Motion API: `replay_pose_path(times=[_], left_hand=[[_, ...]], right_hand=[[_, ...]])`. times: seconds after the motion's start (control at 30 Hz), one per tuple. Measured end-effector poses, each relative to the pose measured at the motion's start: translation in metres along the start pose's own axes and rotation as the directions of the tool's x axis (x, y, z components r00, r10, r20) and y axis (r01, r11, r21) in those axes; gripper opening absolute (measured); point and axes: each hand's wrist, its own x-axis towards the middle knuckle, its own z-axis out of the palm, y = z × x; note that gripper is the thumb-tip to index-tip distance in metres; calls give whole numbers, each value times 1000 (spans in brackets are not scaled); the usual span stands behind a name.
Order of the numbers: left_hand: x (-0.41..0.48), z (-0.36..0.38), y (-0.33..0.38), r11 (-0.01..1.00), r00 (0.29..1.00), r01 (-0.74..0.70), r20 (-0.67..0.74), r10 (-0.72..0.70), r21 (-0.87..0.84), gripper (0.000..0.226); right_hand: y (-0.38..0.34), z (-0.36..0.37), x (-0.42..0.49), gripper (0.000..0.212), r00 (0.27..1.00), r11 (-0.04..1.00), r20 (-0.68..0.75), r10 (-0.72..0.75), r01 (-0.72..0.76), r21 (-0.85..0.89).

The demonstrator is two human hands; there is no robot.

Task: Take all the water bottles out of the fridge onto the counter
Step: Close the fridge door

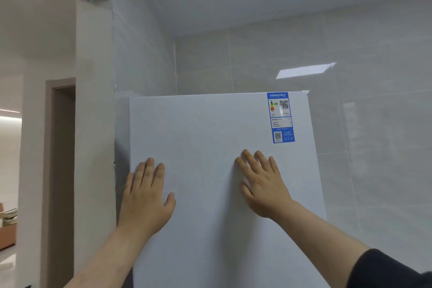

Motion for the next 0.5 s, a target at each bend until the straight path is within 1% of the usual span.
replay_pose_path(times=[0.07,0.13,0.27,0.37,0.5], left_hand=[[10,11,-7,1000,999,-12,50,12,-1,80],[21,24,-14,999,992,-26,125,31,-38,78],[37,50,-27,993,979,-55,191,74,-101,74],[42,63,-33,987,985,-61,152,84,-148,74],[46,68,-33,989,991,-52,115,69,-141,76]], right_hand=[[0,7,7,73,1000,1000,7,4,-4,-23],[0,14,12,74,1000,999,25,16,-15,-49],[-1,27,22,74,998,996,44,39,-35,-83],[2,38,25,68,999,993,-1,40,-40,-115],[4,47,26,66,998,987,-42,46,-52,-151]])
